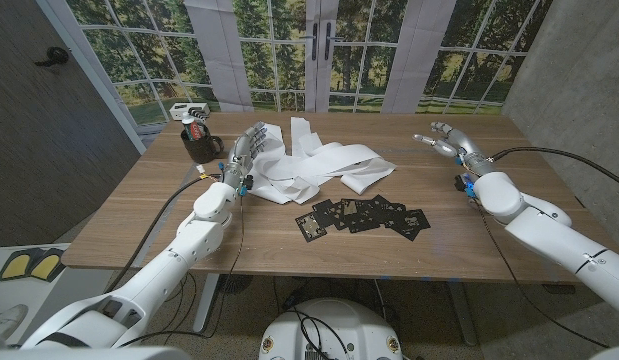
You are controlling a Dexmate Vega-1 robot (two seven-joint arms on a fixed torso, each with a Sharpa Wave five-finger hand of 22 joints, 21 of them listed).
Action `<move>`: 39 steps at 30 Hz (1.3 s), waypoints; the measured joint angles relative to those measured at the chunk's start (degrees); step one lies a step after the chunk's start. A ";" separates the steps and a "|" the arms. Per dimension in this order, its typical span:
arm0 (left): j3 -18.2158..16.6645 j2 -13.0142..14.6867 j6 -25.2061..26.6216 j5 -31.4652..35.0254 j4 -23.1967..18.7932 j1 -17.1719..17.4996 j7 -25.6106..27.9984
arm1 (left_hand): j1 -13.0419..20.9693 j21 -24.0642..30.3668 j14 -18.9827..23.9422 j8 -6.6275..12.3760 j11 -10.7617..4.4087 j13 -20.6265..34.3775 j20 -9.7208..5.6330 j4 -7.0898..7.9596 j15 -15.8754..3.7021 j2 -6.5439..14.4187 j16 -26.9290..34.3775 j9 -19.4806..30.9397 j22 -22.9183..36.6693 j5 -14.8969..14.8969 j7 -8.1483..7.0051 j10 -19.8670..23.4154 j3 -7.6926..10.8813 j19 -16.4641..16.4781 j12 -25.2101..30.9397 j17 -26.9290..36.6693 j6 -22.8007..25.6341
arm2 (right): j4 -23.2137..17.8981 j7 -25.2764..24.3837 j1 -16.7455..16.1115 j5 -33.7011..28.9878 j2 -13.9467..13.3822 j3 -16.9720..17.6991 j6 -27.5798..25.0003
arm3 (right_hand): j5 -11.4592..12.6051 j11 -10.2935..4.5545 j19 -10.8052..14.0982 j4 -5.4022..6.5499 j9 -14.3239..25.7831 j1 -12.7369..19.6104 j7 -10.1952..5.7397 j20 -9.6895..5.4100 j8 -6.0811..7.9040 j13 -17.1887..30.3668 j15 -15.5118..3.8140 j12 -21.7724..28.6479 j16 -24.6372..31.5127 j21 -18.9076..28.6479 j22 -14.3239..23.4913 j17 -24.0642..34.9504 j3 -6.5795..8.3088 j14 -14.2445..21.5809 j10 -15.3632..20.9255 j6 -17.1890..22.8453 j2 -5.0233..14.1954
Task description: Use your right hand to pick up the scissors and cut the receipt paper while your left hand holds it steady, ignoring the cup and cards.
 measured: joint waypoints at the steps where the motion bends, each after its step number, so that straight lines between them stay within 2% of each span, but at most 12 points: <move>1: 0.01 -0.01 0.05 0.01 0.00 -0.01 0.02 | 0.00 0.00 0.00 0.00 0.00 0.00 0.00 0.00 0.00 0.00 0.00 0.00 0.00 0.00 0.00 0.00 0.00 0.00 0.00 0.00 0.00 | -0.23 -0.18 -0.24 0.00 -0.20 0.19 -0.25 | 0.00 0.00 0.00 0.00 0.00 0.00 0.00 0.00 0.00 0.00 -0.10 0.00 0.00 0.00 0.00 0.00 0.00 0.10 0.00 0.00 0.00; 10: 0.17 -0.13 0.16 0.12 0.26 -0.38 -0.03 | 0.52 0.00 0.00 0.00 0.00 0.00 0.00 0.00 0.00 -0.07 0.00 0.00 0.00 0.00 0.00 0.00 0.00 0.00 0.00 0.00 0.00 | -2.07 -1.38 -2.16 0.01 -1.39 1.62 -2.31 | 0.00 -0.30 0.01 -0.24 0.00 0.30 -0.29 0.02 0.00 0.00 -0.19 0.00 0.00 0.00 0.00 0.00 0.24 0.19 0.30 0.34 0.31; 12: 0.19 -0.14 0.16 0.12 0.27 -0.40 -0.05 | 0.53 0.00 0.00 0.00 0.00 0.00 0.00 0.00 0.00 -0.07 0.00 0.00 -0.01 0.00 0.00 0.00 0.00 0.00 0.00 0.00 0.00 | -2.57 -1.83 -2.70 -0.02 -1.62 2.02 -2.91 | 0.00 -0.39 0.43 -0.24 0.00 0.93 -0.22 0.44 0.28 0.00 -0.19 0.00 0.00 0.00 0.00 0.00 0.24 0.19 0.84 1.05 0.45; 20: 0.30 -0.14 0.43 0.16 0.24 -0.45 -0.10 | 0.53 0.02 0.00 0.00 0.00 0.00 0.00 0.00 0.00 -0.07 0.00 0.00 -0.01 0.00 0.00 0.00 0.00 0.00 0.00 0.00 0.01 | -4.65 -2.91 -4.18 -1.23 -3.12 2.90 -5.47 | 0.00 -0.40 0.73 -0.24 0.00 1.43 -0.30 0.10 0.44 0.01 -0.19 0.23 0.00 -0.28 0.00 0.00 0.24 0.80 1.63 1.75 0.37; 36: 0.36 -0.24 0.55 0.33 -0.27 -0.32 0.35 | 0.53 0.02 0.00 0.00 0.00 0.00 0.00 0.00 0.00 -0.07 0.00 0.00 -0.01 0.00 0.00 -0.01 0.00 0.00 0.00 0.00 0.01 | -6.98 -3.39 -5.64 -3.28 -5.27 3.75 -9.28 | -0.34 -0.10 1.04 0.04 0.00 1.43 0.00 0.42 0.44 0.16 -0.11 0.23 0.00 -0.32 0.00 0.00 0.51 1.14 2.55 2.05 0.37; 39: 0.41 -0.30 0.57 0.36 -0.23 -0.33 0.36 | 0.52 0.02 0.00 0.00 0.00 0.00 0.00 0.00 0.00 -0.07 0.00 0.00 -0.01 0.00 0.00 -0.01 0.01 0.00 0.00 0.00 0.01 | -7.16 -3.35 -5.86 -3.41 -5.52 3.93 -9.72 | -0.33 -0.41 1.34 0.04 0.00 1.43 0.00 0.72 0.44 0.16 -0.29 0.23 0.13 -0.32 0.00 0.00 0.51 1.52 2.86 2.05 0.37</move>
